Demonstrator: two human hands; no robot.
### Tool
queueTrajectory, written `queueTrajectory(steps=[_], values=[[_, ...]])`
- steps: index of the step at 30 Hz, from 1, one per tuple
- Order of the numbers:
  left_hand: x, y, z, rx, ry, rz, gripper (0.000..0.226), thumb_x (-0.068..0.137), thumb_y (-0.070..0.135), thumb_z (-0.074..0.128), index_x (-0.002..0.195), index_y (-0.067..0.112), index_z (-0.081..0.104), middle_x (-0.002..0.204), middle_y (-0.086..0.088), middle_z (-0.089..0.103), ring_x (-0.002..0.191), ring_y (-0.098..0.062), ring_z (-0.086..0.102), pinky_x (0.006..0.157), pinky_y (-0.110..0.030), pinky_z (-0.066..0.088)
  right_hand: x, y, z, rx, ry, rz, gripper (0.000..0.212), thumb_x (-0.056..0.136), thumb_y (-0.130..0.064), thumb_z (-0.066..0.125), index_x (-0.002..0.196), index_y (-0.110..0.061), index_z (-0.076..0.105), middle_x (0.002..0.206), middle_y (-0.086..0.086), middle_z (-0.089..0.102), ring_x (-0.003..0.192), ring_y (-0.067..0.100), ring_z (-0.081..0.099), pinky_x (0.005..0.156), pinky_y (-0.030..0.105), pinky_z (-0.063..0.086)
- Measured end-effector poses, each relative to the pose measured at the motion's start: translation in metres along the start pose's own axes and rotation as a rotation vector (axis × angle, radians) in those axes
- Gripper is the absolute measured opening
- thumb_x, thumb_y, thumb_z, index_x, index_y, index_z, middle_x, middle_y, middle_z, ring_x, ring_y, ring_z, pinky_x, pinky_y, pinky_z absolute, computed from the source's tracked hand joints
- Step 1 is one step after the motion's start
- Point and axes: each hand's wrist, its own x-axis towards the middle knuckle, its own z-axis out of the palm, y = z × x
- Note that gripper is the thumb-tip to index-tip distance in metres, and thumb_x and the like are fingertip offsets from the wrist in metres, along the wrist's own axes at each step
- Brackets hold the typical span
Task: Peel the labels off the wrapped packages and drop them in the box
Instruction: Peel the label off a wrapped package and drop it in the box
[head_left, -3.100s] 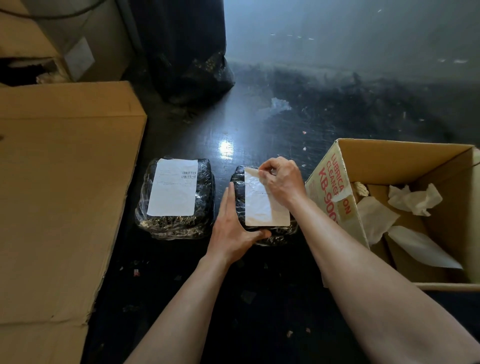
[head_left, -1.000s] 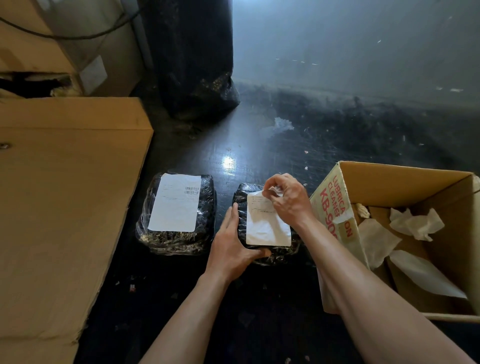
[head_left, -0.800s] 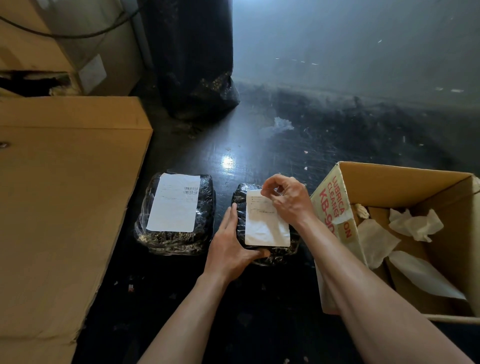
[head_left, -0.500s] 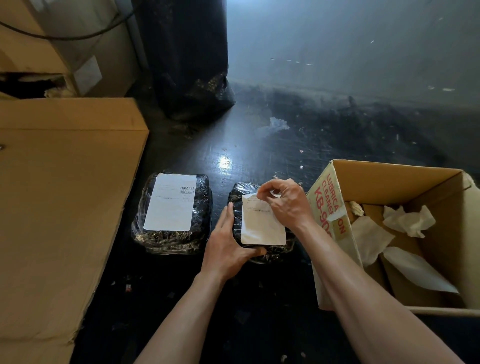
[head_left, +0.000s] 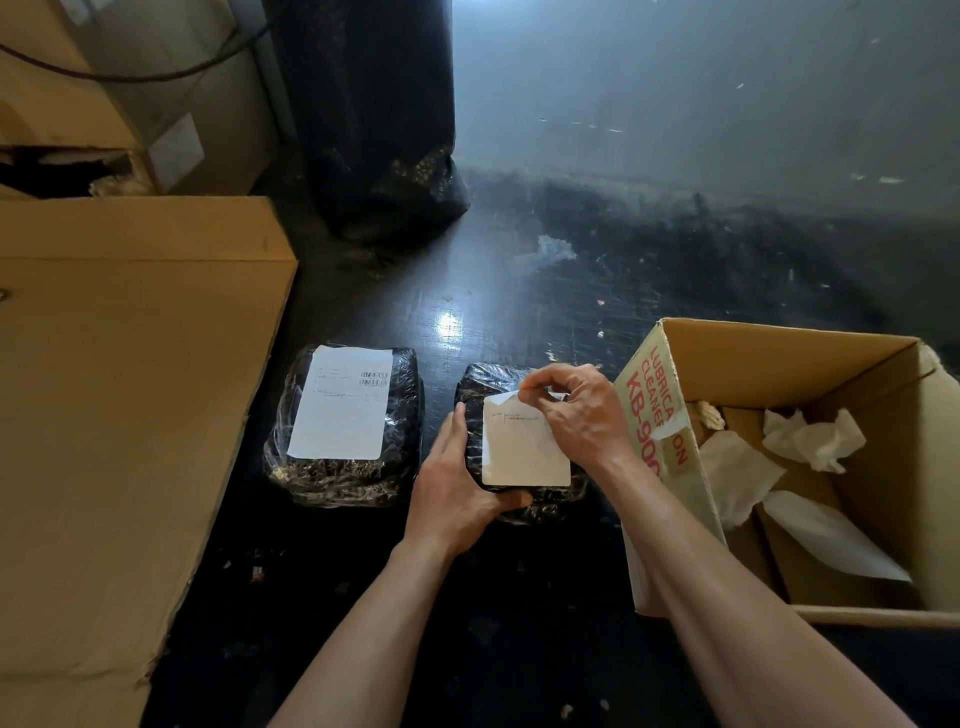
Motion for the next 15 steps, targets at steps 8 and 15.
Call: queueTrajectory(steps=[8, 15], values=[[0.000, 0.002, 0.000, -0.005, -0.008, -0.001, 0.148, 0.048, 0.054, 0.098, 0.164, 0.021, 0.012, 0.168, 0.006, 0.023, 0.151, -0.007, 0.026, 0.115, -0.016, 0.019, -0.006, -0.004, 0.000, 0.049, 0.023, -0.040, 0.007, 0.082, -0.017, 0.081, 0.082, -0.023, 0.079, 0.084, -0.015, 0.075, 0.084, -0.011, 0.063, 0.074, 0.005, 0.044], [0.000, 0.006, -0.003, -0.018, -0.018, -0.008, 0.146, 0.050, 0.049, 0.100, 0.164, 0.018, 0.013, 0.166, 0.009, 0.027, 0.147, -0.004, 0.030, 0.107, -0.008, 0.018, -0.012, -0.010, 0.001, 0.048, 0.038, -0.031, 0.008, 0.082, -0.014, 0.080, 0.081, -0.023, 0.079, 0.079, -0.022, 0.068, 0.084, -0.017, 0.059, 0.071, 0.004, 0.046]])
